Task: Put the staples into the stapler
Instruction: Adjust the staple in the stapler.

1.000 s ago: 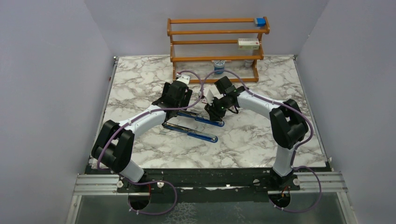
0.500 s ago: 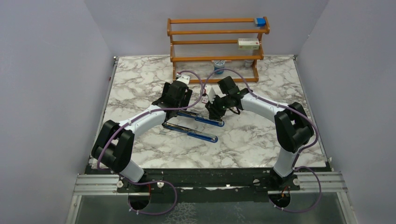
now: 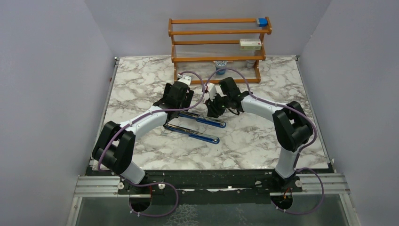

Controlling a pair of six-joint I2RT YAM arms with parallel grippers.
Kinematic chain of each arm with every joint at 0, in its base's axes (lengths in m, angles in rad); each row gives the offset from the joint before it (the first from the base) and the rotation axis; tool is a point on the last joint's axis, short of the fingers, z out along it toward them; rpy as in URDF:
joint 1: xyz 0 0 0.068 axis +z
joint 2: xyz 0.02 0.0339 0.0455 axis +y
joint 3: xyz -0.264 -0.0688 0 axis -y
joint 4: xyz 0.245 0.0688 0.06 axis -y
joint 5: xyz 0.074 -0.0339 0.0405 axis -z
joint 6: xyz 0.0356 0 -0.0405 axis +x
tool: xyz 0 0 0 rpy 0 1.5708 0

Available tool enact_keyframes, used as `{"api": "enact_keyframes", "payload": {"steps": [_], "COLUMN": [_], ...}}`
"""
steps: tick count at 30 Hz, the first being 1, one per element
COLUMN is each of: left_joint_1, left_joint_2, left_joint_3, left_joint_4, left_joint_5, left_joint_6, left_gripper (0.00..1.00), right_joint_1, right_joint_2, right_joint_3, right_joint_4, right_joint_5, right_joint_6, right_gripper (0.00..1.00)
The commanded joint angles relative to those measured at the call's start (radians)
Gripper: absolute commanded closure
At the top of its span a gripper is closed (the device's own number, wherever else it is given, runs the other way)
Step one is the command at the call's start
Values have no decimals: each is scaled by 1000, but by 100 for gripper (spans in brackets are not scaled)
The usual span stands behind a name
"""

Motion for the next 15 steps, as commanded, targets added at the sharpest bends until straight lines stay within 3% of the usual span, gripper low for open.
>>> {"api": "enact_keyframes", "payload": {"steps": [1,15], "left_joint_1": [-5,-5], "left_joint_2": [-18,-18], "left_joint_3": [22,22], "left_joint_4": [12,13], "left_joint_5": [-20,-22], "left_joint_6": [4,5], "left_gripper": [18,18], "right_joint_1": [-4,-4], "right_joint_2": [44,66], "right_joint_3": [13,11], "right_joint_4": [32,-8], "right_joint_5": [8,86], "right_joint_6": [25,27], "right_gripper": [59,59]}}
